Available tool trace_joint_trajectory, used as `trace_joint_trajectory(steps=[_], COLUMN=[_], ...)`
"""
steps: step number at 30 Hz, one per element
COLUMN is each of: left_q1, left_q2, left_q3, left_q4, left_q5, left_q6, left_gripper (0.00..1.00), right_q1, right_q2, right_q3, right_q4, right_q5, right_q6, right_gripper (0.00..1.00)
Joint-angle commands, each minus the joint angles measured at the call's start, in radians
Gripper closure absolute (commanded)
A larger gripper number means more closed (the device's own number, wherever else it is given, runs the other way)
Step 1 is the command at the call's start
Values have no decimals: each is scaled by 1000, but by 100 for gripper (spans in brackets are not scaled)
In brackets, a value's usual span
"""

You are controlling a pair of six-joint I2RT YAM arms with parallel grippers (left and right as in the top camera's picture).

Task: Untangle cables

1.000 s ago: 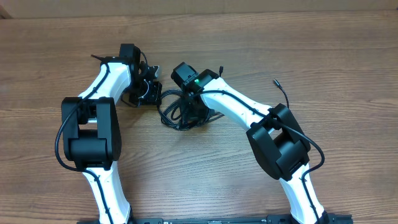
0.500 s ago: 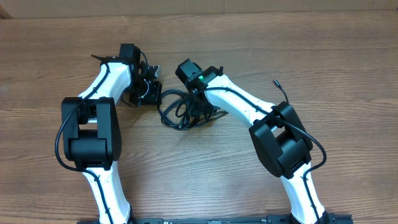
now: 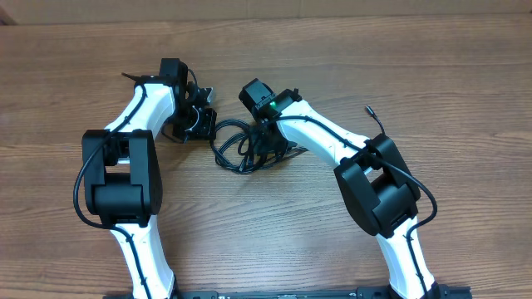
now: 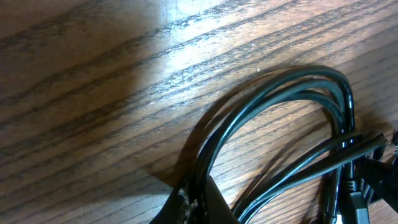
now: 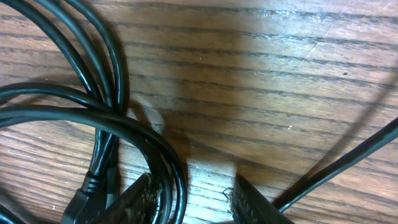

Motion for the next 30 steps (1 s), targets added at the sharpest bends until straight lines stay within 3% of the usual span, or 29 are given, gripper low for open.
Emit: trace_joint_trajectory(steps=[1, 5, 8, 17, 23, 25, 30], left_q1=[-8, -8, -7, -5, 17, 36, 121], left_q2=[29, 29, 29, 29, 29, 29, 29], left_q3=[13, 13, 13, 13, 12, 8, -29], left_q4=[6, 6, 0, -9, -45, -54, -58], left_q5=[-27, -135, -277, -314, -461, -481, -492], left_q6=[-11, -93, -195, -251, -373, -398, -483], left_gripper=[95, 96, 96, 90, 79, 72, 68], right_q1=[4, 4, 4, 3, -16, -26, -46], right_q2=[-6, -6, -6, -6, -6, -6, -6], right_q3=[-31, -54, -89, -113, -113, -113, -117], right_q4=[23, 70, 95, 119, 113, 107, 105], right_q5=[-6, 23, 89, 143, 190, 187, 178], right_q6=[6, 28, 59, 60, 101, 113, 136], right_gripper=[66, 75, 74, 67, 65, 65, 64])
